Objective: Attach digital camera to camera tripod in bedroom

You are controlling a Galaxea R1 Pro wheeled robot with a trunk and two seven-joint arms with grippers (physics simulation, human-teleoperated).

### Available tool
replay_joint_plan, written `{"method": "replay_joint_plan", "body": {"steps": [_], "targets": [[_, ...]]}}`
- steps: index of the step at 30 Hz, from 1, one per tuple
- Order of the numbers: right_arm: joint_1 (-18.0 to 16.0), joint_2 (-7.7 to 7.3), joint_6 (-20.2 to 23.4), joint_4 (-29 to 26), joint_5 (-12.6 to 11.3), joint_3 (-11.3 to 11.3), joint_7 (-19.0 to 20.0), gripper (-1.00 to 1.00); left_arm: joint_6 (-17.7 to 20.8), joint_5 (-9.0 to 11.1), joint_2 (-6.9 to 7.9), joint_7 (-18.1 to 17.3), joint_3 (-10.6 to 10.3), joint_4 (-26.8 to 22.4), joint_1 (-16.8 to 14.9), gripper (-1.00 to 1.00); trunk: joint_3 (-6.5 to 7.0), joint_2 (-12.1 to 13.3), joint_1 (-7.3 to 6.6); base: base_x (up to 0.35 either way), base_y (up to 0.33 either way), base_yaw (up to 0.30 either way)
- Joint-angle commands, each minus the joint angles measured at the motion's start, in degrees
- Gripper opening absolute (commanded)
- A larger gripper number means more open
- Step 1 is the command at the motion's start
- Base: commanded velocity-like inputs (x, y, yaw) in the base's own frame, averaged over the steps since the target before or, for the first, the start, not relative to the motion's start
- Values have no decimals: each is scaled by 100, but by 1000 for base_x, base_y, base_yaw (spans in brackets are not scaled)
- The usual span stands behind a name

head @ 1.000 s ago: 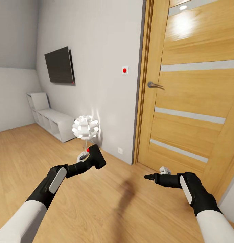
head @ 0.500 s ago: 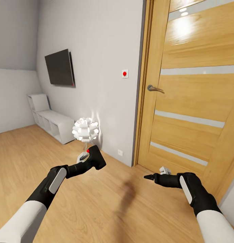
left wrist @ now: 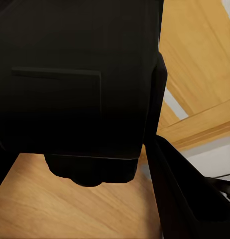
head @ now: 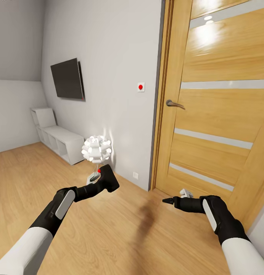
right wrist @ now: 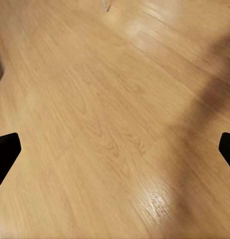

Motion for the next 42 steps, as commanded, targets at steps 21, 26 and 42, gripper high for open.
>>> {"method": "replay_joint_plan", "body": {"steps": [21, 26, 42], "targets": [[-3, 1, 44, 8, -30, -8, -6, 100, -15, 70, -175, 2474, 7, -63, -3, -100, 371, 841, -463, 0, 0, 0], [-3, 1, 44, 10, -30, -7, -6, 100, -15, 70, -184, 2490, 8, -63, -3, -100, 461, 1042, -573, 0, 0, 0], [-3, 1, 44, 17, -32, 0, -9, 100, -16, 78, -186, 2477, 8, -64, -3, -100, 748, 1683, -924, 0, 0, 0]]}}
